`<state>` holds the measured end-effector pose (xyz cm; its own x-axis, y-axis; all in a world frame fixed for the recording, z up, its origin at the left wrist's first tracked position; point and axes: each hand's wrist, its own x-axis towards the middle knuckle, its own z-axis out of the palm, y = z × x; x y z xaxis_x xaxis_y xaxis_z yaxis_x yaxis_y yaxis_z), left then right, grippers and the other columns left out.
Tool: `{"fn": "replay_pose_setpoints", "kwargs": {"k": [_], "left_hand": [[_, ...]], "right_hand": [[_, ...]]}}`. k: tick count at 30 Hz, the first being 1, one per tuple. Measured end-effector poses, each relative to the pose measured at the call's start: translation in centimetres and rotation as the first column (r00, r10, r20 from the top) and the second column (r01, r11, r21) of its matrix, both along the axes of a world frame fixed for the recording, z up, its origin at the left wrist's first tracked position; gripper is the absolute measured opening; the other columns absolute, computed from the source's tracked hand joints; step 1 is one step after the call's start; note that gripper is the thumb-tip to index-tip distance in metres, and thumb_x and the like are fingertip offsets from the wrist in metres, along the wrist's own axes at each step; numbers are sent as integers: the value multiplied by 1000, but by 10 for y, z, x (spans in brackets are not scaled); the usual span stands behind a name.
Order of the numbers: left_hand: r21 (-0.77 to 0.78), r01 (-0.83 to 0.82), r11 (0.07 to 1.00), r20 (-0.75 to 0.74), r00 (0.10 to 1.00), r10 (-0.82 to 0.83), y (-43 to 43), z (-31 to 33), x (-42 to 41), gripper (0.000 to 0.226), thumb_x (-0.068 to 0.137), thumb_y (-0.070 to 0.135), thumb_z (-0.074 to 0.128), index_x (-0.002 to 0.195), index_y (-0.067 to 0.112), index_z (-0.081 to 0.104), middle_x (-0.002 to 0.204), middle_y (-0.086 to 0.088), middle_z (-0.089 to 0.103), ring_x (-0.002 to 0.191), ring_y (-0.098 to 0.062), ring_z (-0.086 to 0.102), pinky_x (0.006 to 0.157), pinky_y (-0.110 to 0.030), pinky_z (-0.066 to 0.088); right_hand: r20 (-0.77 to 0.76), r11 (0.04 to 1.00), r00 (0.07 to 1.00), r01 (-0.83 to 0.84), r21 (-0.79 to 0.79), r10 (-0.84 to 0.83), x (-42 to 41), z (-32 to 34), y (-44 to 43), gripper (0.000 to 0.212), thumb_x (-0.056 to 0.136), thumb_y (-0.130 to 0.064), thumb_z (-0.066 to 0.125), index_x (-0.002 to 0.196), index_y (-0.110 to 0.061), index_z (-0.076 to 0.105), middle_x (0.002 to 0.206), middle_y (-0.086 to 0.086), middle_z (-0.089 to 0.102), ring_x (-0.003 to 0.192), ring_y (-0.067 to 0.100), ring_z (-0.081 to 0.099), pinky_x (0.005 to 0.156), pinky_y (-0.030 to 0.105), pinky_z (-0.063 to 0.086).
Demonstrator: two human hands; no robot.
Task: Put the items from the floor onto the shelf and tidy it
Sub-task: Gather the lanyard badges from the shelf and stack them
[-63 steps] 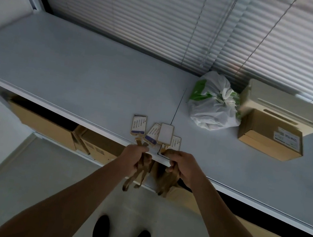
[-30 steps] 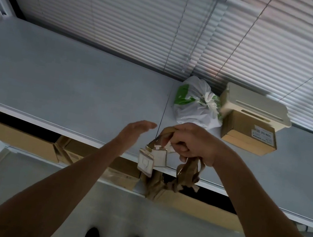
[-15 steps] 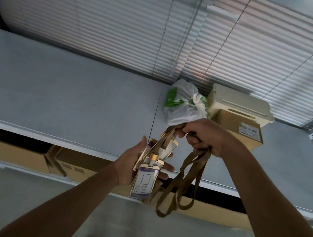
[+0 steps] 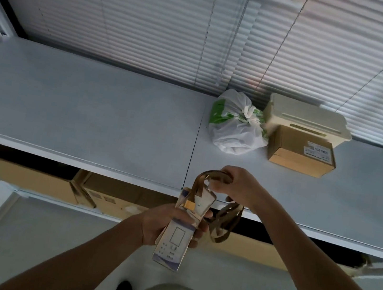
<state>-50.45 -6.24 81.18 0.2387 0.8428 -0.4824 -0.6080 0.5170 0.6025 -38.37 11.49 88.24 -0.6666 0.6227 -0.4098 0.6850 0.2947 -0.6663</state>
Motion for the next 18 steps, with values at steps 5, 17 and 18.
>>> {"fn": "replay_pose_setpoints", "kwargs": {"k": [5, 17, 18], "left_hand": [[-79, -20, 997, 21, 1000, 22, -8, -4, 1, 44, 86, 18, 61, 128, 8, 64, 114, -15, 70, 93, -23, 70, 77, -34, 56], [-134, -203, 970, 58, 975, 213, 2, 6, 0, 31, 93, 15, 49, 111, 0, 68, 78, -13, 69, 59, -21, 66, 61, -31, 55], [-154, -239, 959, 9, 970, 244, 3, 6, -3, 30, 93, 17, 49, 110, -1, 68, 77, -13, 70, 58, -21, 66, 60, -31, 55]], "right_hand": [[-38, 997, 997, -74, -11, 74, 0, -21, -14, 25, 76, -19, 80, 94, -13, 64, 86, 4, 67, 77, 21, 64, 69, 37, 59], [-33, 991, 991, -128, -41, 126, -3, -29, -12, 16, 87, -33, 69, 95, -20, 67, 87, 0, 71, 74, 13, 69, 71, 31, 55], [-8, 998, 998, -66, -1, 66, 2, -30, -10, 25, 85, -39, 70, 101, -21, 66, 95, -3, 71, 80, 12, 70, 75, 31, 56]]}}
